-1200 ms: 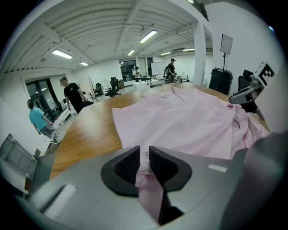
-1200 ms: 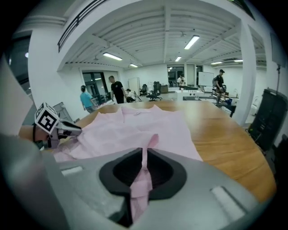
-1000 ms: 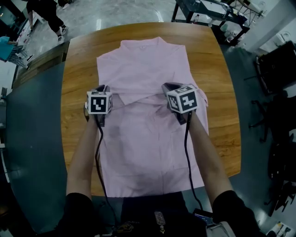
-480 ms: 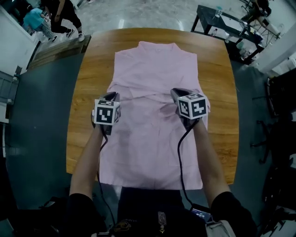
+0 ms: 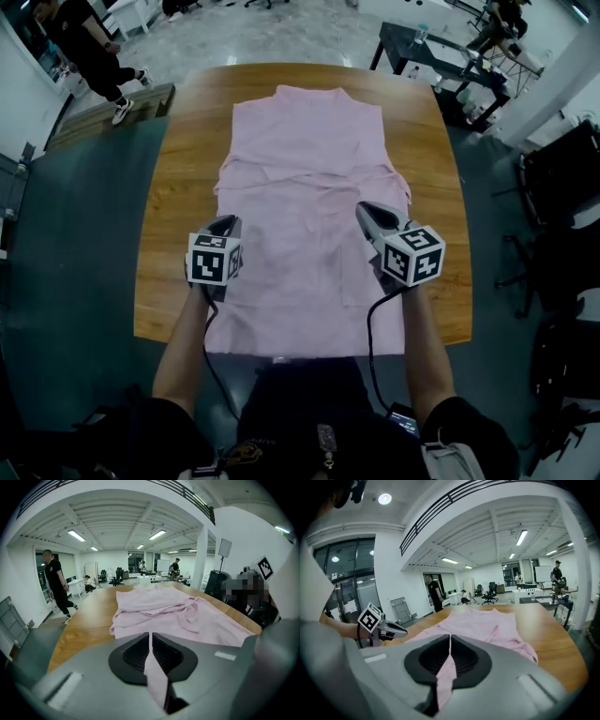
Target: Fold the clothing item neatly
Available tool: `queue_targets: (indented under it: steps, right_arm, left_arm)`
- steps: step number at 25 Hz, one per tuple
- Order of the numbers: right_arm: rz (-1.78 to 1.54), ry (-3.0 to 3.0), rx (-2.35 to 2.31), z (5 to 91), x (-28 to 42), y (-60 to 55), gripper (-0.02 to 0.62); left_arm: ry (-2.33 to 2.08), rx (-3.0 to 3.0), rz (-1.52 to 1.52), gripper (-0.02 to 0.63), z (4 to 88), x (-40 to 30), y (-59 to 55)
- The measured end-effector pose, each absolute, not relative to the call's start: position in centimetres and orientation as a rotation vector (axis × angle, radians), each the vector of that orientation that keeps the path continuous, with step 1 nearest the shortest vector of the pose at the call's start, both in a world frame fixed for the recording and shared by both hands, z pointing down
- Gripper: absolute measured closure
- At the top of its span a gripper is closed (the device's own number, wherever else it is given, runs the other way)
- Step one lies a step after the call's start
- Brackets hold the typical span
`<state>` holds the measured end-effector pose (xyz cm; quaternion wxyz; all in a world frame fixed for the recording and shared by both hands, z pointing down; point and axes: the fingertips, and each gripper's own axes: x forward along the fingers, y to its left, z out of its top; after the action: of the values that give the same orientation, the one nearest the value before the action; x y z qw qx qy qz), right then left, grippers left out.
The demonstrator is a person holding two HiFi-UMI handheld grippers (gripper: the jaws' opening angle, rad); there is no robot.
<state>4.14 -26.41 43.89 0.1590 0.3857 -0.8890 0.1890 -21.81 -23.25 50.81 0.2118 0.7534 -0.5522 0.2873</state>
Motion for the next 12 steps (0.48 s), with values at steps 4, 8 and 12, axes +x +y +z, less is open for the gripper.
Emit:
queue_targets:
  steps: [4,8,12]
  right_arm:
    - [0.536,-2.486,1.166,44.2,5.4,-20.3,0.583]
    - [0.504,-2.437,1.211,44.8,6.3,-14.8,0.583]
    - [0.498,-2.416,1.276,45.2,7.7,-10.2,0.583]
  left_arm:
    - [-1.523,2.103,0.776,0.575,50.8,-22.1,-17.7]
    - [-1.521,2.101,0.728,0.575,50.9,-22.5,-12.2]
    - [-1.53,2.124,0.683,0.571,50.9,-22.5,-7.7]
